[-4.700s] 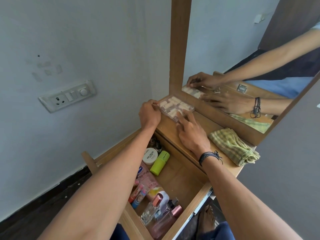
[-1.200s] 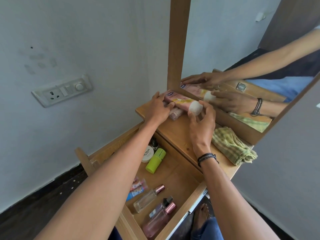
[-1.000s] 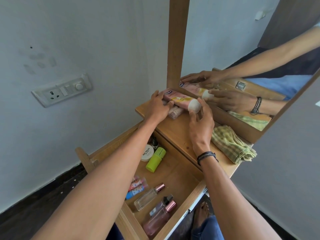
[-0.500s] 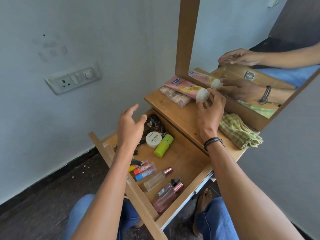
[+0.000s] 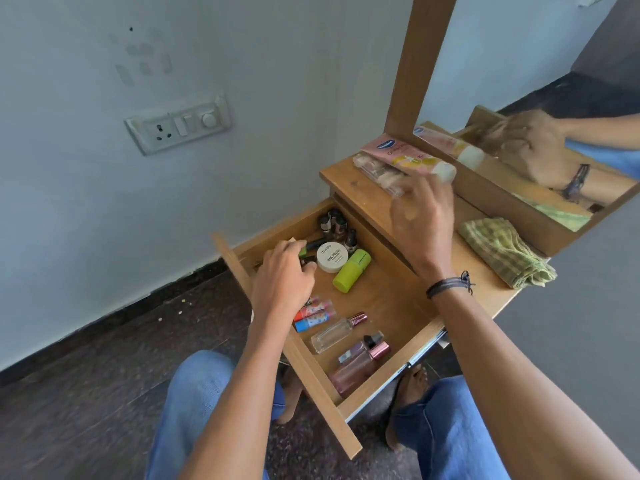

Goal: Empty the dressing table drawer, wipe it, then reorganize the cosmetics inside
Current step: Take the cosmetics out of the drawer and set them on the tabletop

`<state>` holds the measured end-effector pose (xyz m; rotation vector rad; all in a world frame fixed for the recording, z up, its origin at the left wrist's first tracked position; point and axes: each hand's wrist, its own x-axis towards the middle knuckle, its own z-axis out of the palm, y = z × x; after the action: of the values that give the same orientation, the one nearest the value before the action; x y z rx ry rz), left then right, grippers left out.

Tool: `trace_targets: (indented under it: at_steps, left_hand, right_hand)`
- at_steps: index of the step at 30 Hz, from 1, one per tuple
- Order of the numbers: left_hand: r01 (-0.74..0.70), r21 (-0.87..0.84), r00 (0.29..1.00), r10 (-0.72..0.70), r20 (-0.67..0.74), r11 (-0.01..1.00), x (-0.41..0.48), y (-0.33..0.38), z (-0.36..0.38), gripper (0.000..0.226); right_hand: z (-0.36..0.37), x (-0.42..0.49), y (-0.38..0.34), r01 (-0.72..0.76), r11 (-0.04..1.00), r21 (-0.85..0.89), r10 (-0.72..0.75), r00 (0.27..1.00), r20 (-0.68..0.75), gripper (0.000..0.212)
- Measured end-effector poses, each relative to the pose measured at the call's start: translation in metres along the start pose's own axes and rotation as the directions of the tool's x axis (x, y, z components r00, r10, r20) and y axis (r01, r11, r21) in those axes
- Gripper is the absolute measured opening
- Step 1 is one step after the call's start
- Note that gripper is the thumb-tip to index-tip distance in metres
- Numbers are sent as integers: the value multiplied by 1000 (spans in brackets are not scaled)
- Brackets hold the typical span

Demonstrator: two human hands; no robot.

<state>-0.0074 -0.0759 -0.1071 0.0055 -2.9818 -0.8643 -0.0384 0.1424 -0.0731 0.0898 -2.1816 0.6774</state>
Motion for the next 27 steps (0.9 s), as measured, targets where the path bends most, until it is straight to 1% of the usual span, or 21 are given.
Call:
trace_targets:
  at_steps: [2,4,6,7,9,11,13,16,20,23,27]
  left_hand:
    - [3,17,1000,-3,2,1000,0,-1,1,47]
    - [21,12,1000,-21,-4,1000,1,-1,-1,45]
    - [31,21,1000,-31,2,999,1,-1,-1,46]
    - [35,25,999,-35,6,999,1,-1,-1,47]
    - [43,33,999,-43,14,999,-1,0,-1,47]
    - [49,33,999,-50,20,998,0,-1,0,46]
    - [51,22,998,-51,26,998,1,-1,0,47]
    - [44,10,999,-44,21,999,3,-3,1,47]
    - [43,5,999,-43,21,999,4,-4,3,48]
    - [44,-6,999,-44,22,999,4,-5,5,48]
    - [55,-13,998,-54,24,998,3,-5,3,46]
  right_hand:
    - [4,-13,-16,145,989,8,-144,973,182,11]
    - [11,-24,-31,189,982,22,-183,903,389,14]
    - [24,-31,-37,193,981,-39,-132,791,597,26]
    - [32,-34,-37,202,975,-96,-86,733,675,33]
    - [45,-39,-34,221,954,-204,16,640,768,41]
    - [54,-43,-31,187,943,-275,120,580,805,43]
    - [61,-45,-31,173,934,-313,168,563,809,42]
    - [68,-46,-35,180,919,-351,193,571,798,39]
    - [75,-46,-42,142,917,-371,228,578,784,35]
    - [77,-50,-46,93,922,-376,254,587,768,31]
    - [74,-54,-47,10,942,-336,260,609,749,30]
